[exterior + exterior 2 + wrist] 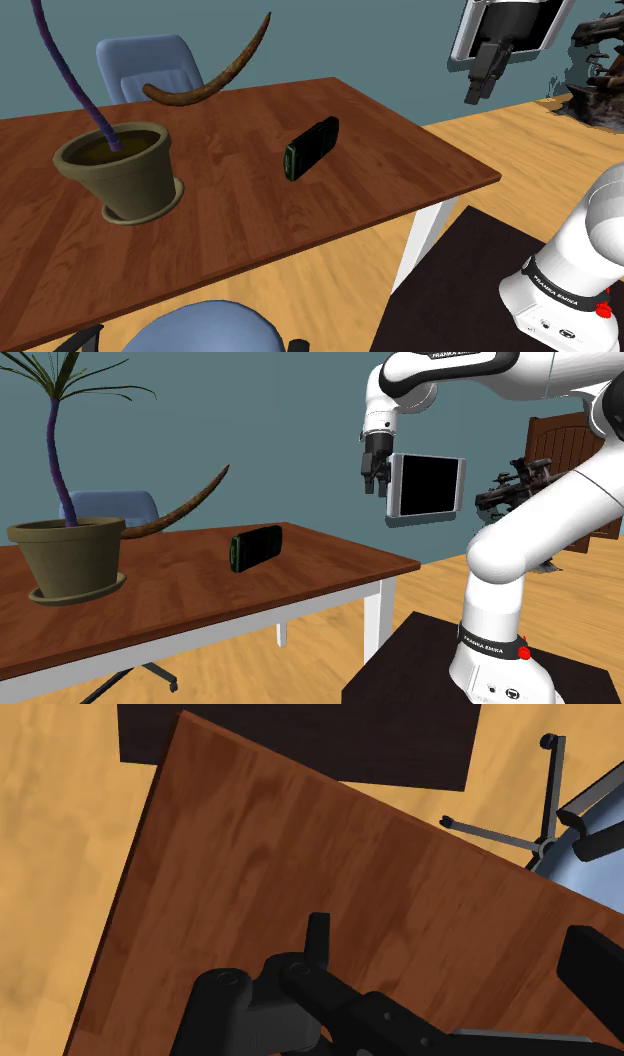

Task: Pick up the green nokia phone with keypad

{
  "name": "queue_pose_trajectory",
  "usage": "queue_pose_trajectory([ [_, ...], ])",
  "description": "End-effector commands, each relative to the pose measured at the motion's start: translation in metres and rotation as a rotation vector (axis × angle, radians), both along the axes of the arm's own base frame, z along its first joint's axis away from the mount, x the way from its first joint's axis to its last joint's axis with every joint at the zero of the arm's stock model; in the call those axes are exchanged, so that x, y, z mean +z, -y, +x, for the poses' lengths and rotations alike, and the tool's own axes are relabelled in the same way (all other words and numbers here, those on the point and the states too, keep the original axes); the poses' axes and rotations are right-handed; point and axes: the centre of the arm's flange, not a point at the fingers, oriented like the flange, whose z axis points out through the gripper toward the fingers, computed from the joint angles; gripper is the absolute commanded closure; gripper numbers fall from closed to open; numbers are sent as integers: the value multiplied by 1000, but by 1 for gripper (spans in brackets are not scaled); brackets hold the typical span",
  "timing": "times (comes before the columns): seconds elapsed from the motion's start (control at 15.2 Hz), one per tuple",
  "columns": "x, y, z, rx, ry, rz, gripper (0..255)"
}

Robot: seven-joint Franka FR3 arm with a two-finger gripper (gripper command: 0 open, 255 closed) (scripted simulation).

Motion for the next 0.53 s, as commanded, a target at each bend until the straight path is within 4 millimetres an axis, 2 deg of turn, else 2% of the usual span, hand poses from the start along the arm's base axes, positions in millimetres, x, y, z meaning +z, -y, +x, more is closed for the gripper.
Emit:
queue_pose_trajectory([
  [0.0,0,0,0,0,0,0,0],
  [0.46,-24,-77,35,-329,2,0,0],
])
